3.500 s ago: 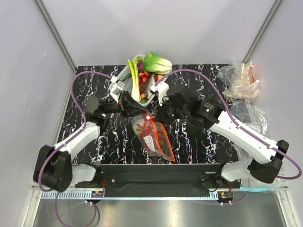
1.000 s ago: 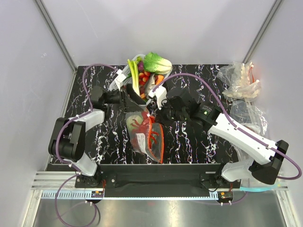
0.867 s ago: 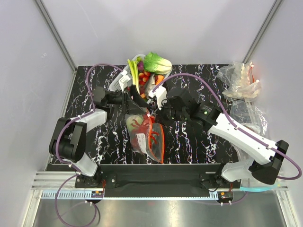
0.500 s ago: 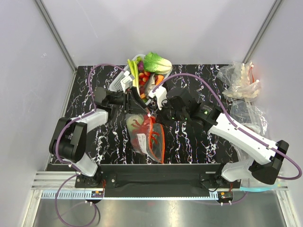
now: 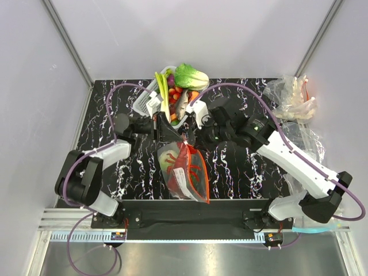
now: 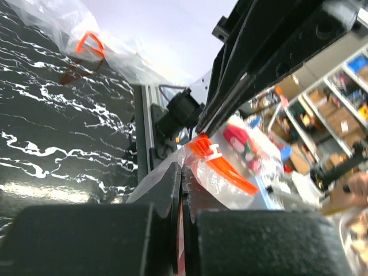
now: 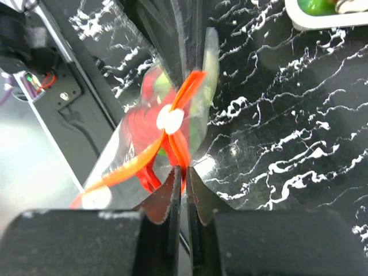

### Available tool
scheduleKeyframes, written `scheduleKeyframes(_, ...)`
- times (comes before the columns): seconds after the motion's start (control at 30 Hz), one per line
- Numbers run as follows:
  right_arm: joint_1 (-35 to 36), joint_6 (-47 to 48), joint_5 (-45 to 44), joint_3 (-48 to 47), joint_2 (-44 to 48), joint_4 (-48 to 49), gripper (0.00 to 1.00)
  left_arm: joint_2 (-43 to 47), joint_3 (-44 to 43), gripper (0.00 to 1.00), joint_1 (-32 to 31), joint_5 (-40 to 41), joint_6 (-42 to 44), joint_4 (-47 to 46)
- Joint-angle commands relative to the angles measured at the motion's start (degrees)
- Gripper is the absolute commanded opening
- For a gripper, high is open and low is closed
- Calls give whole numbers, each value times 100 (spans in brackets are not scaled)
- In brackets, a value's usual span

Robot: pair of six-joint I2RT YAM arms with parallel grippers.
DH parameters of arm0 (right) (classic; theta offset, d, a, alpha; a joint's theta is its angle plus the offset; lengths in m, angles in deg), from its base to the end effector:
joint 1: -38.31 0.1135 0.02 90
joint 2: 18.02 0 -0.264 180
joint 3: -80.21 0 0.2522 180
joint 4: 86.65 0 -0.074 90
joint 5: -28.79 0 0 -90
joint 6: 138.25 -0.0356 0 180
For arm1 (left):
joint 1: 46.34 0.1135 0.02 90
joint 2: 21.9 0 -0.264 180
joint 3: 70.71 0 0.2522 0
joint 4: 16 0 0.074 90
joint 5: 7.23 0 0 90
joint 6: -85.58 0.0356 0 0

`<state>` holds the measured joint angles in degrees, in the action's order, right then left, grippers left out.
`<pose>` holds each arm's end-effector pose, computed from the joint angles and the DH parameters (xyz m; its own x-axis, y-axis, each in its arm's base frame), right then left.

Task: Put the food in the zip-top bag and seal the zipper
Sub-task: Adjust the fake lobster in the zipper food storage bag.

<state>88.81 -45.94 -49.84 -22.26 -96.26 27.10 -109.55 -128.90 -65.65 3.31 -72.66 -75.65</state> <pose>0.1708 0.2183 0.4026 -0.3912 -0.5367 -0.7476 -0.8661 0.4893 0.1019 0.2700 -0.1317 0.2937 -0.6251 0.0390 -0.7796 0.7605 -0.1946 -0.6195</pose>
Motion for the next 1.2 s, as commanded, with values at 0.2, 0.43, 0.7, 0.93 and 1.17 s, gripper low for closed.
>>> scheduleKeyframes(0.2,-647,332,1533,-762,-473,-130,0,1609,1646,0,-441,2547,1750,-408)
scheduleKeyframes(0.43,-734,122,1710,-745,-684,386,4,3403,1500,0,-1092,4429,3967,3835)
scheduleKeyframes(0.7,-770,-415,1429,256,378,1162,73,3440,1322,0,-1092,5457,4144,4791)
scheduleKeyframes(0.93,-779,-643,1411,1092,986,1619,100,3711,1638,0,-1092,6064,3741,4905)
scheduleKeyframes(1.17,-770,-793,1235,1681,1135,2093,99,4581,1718,0,-1092,6873,3564,5854)
